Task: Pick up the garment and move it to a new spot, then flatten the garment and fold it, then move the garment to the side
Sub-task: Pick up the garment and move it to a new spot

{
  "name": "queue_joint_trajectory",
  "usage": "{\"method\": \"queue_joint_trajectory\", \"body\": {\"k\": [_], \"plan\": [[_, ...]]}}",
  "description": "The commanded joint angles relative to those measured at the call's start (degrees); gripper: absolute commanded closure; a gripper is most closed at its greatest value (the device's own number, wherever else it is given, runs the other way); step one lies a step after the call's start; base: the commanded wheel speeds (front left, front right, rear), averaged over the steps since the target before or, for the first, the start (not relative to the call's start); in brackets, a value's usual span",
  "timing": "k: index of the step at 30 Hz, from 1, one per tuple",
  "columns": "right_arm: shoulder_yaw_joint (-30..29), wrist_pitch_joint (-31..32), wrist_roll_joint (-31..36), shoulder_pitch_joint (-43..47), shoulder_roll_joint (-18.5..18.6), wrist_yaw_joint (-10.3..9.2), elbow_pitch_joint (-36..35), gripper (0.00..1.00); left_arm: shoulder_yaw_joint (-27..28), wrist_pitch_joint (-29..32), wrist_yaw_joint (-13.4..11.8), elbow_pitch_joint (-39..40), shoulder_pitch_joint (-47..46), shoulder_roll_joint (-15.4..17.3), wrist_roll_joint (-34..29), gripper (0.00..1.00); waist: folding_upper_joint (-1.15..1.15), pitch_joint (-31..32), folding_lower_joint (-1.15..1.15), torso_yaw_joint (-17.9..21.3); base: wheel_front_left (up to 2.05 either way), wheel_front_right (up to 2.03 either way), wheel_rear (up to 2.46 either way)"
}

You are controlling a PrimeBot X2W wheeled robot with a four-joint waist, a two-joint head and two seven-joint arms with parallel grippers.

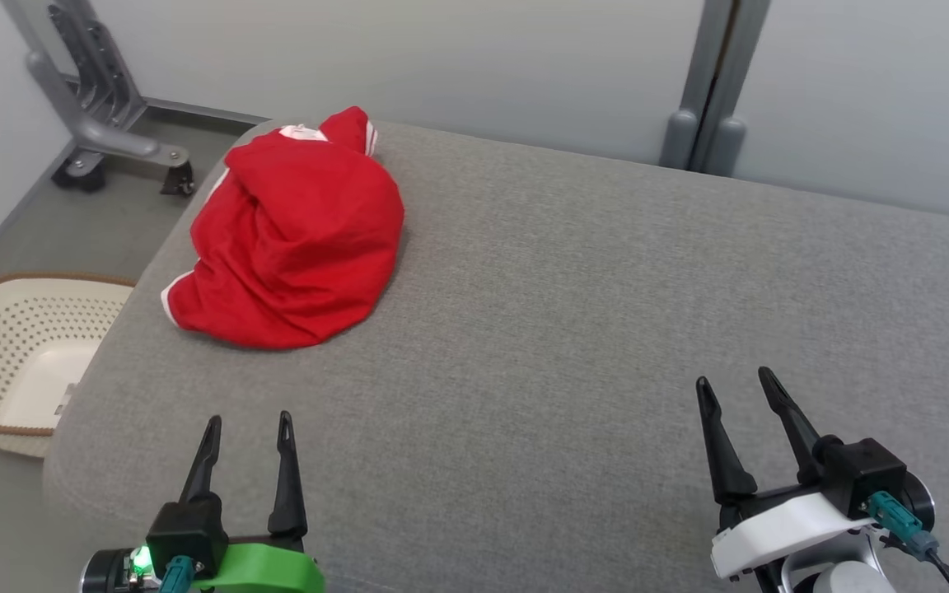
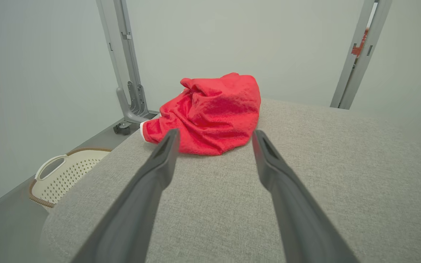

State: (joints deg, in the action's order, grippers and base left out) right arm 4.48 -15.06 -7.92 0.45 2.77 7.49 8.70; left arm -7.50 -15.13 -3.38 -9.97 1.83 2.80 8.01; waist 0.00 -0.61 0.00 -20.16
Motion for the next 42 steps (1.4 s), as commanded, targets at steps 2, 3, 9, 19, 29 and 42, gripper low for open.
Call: {"method": "queue_joint_trajectory", "body": {"k": [2, 3, 9, 19, 29, 42], "plan": [[0.3, -0.2, -0.2, -0.2, 0.2, 0.0, 0.2, 0.0, 0.2, 0.0, -0.1, 0.3, 0.9, 0.2, 0.2, 0.0, 0.0, 0.2, 0.0, -5.1, 0.0, 0.0, 0.0], [0.5, -0.2, -0.2, -0.2, 0.2, 0.0, 0.3, 0.0, 0.2, 0.0, -0.1, 0.3, 1.0, 0.2, 0.3, 0.0, 0.0, 0.2, 0.0, -5.4, 0.0, 0.0, 0.0], [1.2, -0.2, 0.1, -0.9, 0.2, 0.0, 0.6, 0.0, 0.5, 0.0, -0.7, 1.3, 1.0, 0.2, 0.7, 0.0, 0.0, -0.7, 0.0, -5.7, 0.0, 0.0, 0.0], [0.5, -0.2, 1.9, -2.3, 0.2, 0.0, -1.4, 0.0, 2.9, 0.0, 0.4, 3.8, -3.2, 0.8, 0.3, 0.0, 0.0, -4.5, 0.0, -2.3, 0.0, 0.0, 0.0], [-1.5, -0.2, 6.4, -4.8, 0.2, 0.0, -3.4, 0.0, 2.6, 1.8, 6.1, -0.9, -27.6, 12.1, -6.5, 0.0, 0.0, -11.9, 0.0, 2.2, 0.0, 0.0, 0.0], [-1.9, -0.2, 10.1, -8.2, 0.2, 0.0, -5.5, 0.0, -4.3, 18.3, 10.8, -24.5, -48.3, 15.6, 5.2, 0.0, 0.0, -22.1, 0.0, 7.0, 0.0, 0.0, 0.0]]}}
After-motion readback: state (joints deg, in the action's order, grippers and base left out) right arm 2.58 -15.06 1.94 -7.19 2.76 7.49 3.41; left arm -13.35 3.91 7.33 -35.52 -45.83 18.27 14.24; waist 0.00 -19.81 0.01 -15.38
